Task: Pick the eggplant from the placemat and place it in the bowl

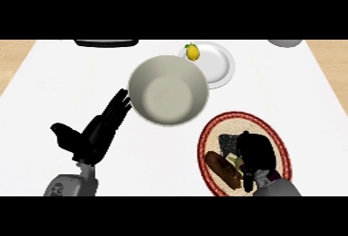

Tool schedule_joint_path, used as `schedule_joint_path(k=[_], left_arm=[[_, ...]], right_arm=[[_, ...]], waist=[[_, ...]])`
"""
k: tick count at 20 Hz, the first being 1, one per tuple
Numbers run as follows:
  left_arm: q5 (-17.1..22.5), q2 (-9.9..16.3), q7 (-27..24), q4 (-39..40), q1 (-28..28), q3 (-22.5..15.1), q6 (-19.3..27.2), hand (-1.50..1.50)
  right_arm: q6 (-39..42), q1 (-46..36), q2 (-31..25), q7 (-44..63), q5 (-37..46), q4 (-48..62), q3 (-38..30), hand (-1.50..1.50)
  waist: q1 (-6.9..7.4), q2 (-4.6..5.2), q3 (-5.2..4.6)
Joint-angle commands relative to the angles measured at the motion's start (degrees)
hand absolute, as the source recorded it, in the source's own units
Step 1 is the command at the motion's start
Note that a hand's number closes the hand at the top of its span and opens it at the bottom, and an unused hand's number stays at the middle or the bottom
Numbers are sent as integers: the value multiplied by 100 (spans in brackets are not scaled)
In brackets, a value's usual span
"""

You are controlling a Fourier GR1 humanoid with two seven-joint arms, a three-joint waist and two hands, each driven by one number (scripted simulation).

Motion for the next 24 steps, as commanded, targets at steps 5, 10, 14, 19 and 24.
schedule_joint_path(k=[5,10,14,19,24], left_arm=[[-172,-240,88,-179,96,-169,144,0],[-69,-214,224,-116,-193,-315,-115,0],[-84,-161,191,46,-452,-234,-162,0],[-96,-171,248,2,-315,-304,-169,0],[-95,-218,302,115,-404,-246,-84,0]], right_arm=[[-117,-216,969,668,633,262,629,150],[-235,-814,1004,2118,-1035,-326,1603,150],[-654,-1615,1016,3383,-1331,-169,2100,150],[-1131,-2351,1019,4424,-1545,-511,2581,150],[-1246,-3362,1018,4966,-1526,-805,2506,150]], waist=[[38,53,55],[530,137,75],[590,144,54],[650,44,44],[557,-10,31]])
